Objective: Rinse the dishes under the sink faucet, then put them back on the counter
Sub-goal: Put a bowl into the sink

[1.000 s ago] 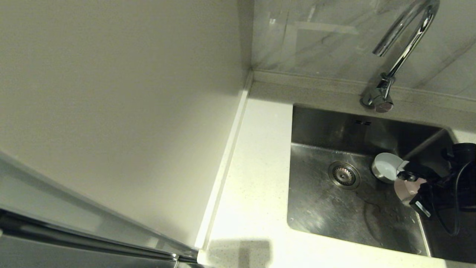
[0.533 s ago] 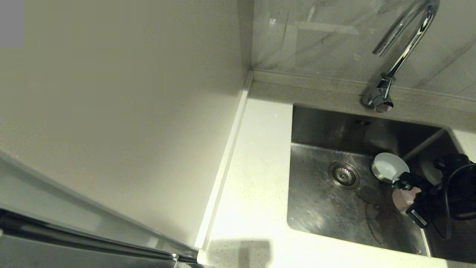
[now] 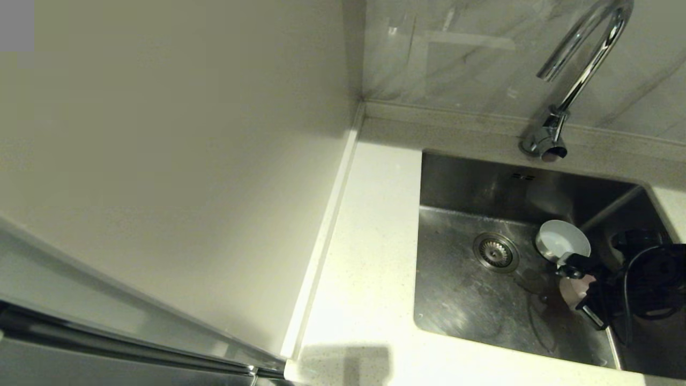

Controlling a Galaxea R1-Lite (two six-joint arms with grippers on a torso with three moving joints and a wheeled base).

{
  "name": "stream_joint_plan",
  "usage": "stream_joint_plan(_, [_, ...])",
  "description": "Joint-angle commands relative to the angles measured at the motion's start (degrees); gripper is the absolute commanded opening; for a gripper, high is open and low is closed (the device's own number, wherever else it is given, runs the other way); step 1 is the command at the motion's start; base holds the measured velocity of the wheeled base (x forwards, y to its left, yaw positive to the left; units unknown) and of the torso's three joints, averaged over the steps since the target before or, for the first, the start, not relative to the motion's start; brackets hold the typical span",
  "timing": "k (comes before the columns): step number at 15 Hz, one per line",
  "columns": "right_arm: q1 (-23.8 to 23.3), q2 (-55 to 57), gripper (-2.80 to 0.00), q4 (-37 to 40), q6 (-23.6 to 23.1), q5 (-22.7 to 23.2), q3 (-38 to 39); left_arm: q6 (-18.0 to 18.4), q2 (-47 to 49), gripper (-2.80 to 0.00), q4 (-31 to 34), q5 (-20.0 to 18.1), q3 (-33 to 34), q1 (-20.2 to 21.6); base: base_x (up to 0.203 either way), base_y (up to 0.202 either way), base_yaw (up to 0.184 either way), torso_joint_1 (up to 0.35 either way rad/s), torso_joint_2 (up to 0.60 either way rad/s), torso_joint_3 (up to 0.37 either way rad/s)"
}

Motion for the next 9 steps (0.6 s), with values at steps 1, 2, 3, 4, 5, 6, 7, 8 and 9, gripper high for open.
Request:
stream_joint_plan(1, [0.0,0.83,-2.8,0.0,-0.4,-0.69,-0.21,-0.02,0.0,-2.8,-0.02,0.0,0.18,0.01,0.0,0.0,0.0,0.0,0.0,0.0])
stream_joint_plan(2, [0.0,0.87,-2.8,0.0,-0.4,-0.69,-0.23,-0.02,0.0,-2.8,-0.02,0.0,0.18,0.01,0.0,0.0,0.0,0.0,0.0,0.0])
stream_joint_plan(3, [0.0,0.96,0.0,0.0,-0.4,-0.78,-0.29,-0.02,0.0,-2.8,-0.02,0.0,0.18,0.01,0.0,0.0,0.0,0.0,0.0,0.0])
stream_joint_plan(4, [0.0,1.03,0.0,0.0,-0.4,-0.82,-0.34,-0.02,0.0,-2.8,-0.02,0.0,0.18,0.01,0.0,0.0,0.0,0.0,0.0,0.0])
stream_joint_plan(5, [-0.08,1.13,0.0,0.0,-0.26,-0.7,-0.45,-0.02,0.0,-2.8,-0.02,0.0,0.18,0.01,0.0,0.0,0.0,0.0,0.0,0.0])
stream_joint_plan(6, [-0.08,1.05,0.0,0.0,-0.14,-0.61,-0.39,-0.02,0.0,-2.8,-0.02,0.0,0.18,0.01,0.0,0.0,0.0,0.0,0.0,0.0])
stream_joint_plan(7, [-0.08,0.95,0.0,0.0,-0.13,-0.52,-0.38,-0.02,0.0,-2.8,-0.02,0.0,0.18,0.01,0.0,0.0,0.0,0.0,0.0,0.0])
stream_joint_plan(8, [-0.08,0.62,0.0,0.0,-0.05,-0.46,-0.39,-0.02,0.0,-2.8,-0.02,0.0,0.18,0.01,0.0,0.0,0.0,0.0,0.0,0.0])
stream_joint_plan(9, [-0.08,-0.04,0.0,0.01,0.09,-0.31,-0.39,-0.02,0.0,-2.8,-0.02,0.0,0.18,0.01,0.0,0.0,0.0,0.0,0.0,0.0])
